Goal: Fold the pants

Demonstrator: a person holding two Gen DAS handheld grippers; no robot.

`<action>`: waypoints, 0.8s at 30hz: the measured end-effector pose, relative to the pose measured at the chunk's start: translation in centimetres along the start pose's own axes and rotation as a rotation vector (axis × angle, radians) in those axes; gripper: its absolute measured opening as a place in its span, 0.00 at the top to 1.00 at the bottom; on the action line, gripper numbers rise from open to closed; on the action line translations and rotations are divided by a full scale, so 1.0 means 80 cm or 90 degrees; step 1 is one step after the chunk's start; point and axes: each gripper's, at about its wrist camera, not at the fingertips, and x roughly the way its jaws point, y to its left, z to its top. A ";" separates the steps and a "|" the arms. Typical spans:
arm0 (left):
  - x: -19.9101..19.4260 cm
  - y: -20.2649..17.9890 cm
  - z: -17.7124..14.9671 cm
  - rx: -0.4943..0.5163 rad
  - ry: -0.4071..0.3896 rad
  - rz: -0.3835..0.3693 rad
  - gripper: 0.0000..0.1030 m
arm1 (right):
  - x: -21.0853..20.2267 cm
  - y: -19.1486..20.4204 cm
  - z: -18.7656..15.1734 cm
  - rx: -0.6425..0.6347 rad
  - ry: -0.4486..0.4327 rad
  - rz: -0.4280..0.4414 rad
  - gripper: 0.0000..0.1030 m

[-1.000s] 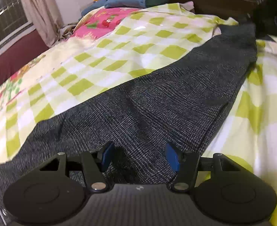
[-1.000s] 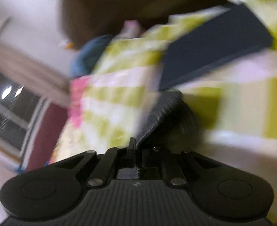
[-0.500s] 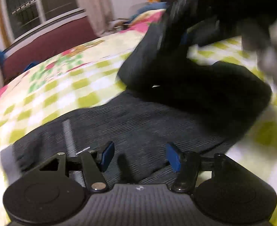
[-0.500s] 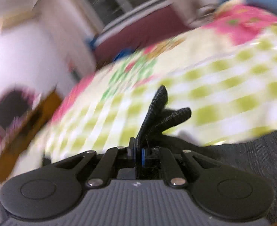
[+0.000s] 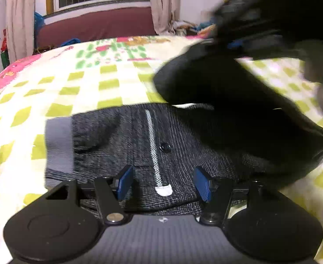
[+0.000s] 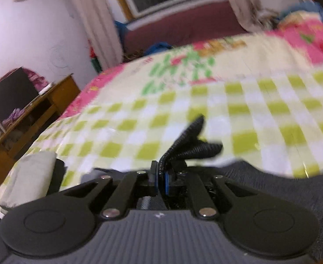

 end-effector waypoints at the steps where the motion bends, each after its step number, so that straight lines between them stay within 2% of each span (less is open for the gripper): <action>1: -0.007 0.001 -0.002 0.001 -0.004 0.006 0.28 | 0.008 0.015 -0.003 -0.023 0.008 0.014 0.93; 5: -0.036 0.016 -0.021 -0.003 0.003 0.038 0.28 | 0.049 0.074 -0.029 -0.111 0.065 0.085 0.93; 7: -0.050 0.025 -0.026 -0.033 0.000 0.036 0.28 | 0.061 0.093 -0.042 -0.144 0.073 0.097 0.93; 11: -0.058 0.033 -0.025 -0.055 -0.008 0.027 0.27 | 0.097 0.102 -0.072 -0.194 0.142 0.094 0.92; 14: -0.057 0.032 -0.028 -0.053 0.003 0.030 0.27 | 0.115 0.096 -0.076 -0.167 0.185 0.123 0.81; 15: -0.059 0.031 -0.028 -0.050 0.001 0.032 0.27 | 0.116 0.094 -0.072 -0.155 0.185 0.136 0.75; 18: -0.059 0.025 -0.022 -0.039 -0.005 0.038 0.27 | 0.102 0.092 -0.060 -0.144 0.161 0.165 0.75; 21: -0.060 0.024 -0.020 -0.021 -0.010 0.047 0.27 | 0.077 0.082 -0.049 -0.144 0.134 0.185 0.67; 24: -0.069 0.020 -0.013 -0.001 -0.034 0.054 0.27 | 0.034 0.048 -0.040 -0.101 0.097 0.171 0.65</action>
